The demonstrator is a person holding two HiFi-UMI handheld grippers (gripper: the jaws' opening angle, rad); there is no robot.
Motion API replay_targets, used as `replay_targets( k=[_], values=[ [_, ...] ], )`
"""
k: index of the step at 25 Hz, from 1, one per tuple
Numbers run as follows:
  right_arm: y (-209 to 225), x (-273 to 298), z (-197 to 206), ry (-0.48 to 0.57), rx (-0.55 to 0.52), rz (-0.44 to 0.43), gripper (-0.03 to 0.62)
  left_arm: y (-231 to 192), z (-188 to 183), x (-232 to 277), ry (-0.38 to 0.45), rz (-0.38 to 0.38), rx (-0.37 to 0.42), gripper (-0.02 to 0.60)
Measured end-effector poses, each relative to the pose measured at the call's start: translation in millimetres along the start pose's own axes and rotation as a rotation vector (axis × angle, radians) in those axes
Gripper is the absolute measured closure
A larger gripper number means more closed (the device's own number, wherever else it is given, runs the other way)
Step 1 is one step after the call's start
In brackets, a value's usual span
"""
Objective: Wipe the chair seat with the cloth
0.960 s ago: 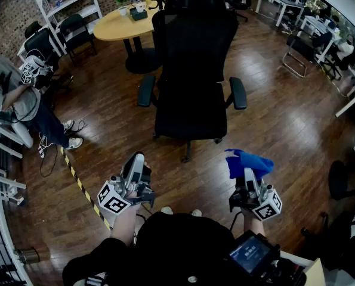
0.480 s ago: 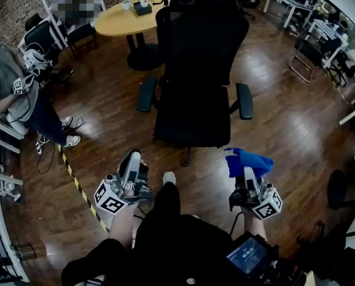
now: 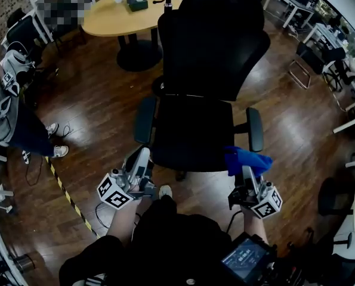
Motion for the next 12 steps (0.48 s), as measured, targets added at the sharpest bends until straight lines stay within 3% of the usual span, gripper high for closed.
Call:
replay_targets(
  k=[7,12],
  values=[
    [58.2,59.9,16.6,-0.079,0.025,0.048,0.520,-74.1,19.9,68.5,-0.085,-0.014,-0.021,0.589],
    [152.8,113.6,51.3,-0.190,0.051,0.099,0.520,-125.0,46.5,93.2,-0.122,-0.076,-0.042,0.589]
  ],
)
Point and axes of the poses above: the fingertips, and each gripper's own axes: x forward along the fingers, y to its right, z out of its underside, the point moved 3 cm from there along -x, backward along the fingers, and after that the axes turned 7 degrees about x, right-handed, at the moved point
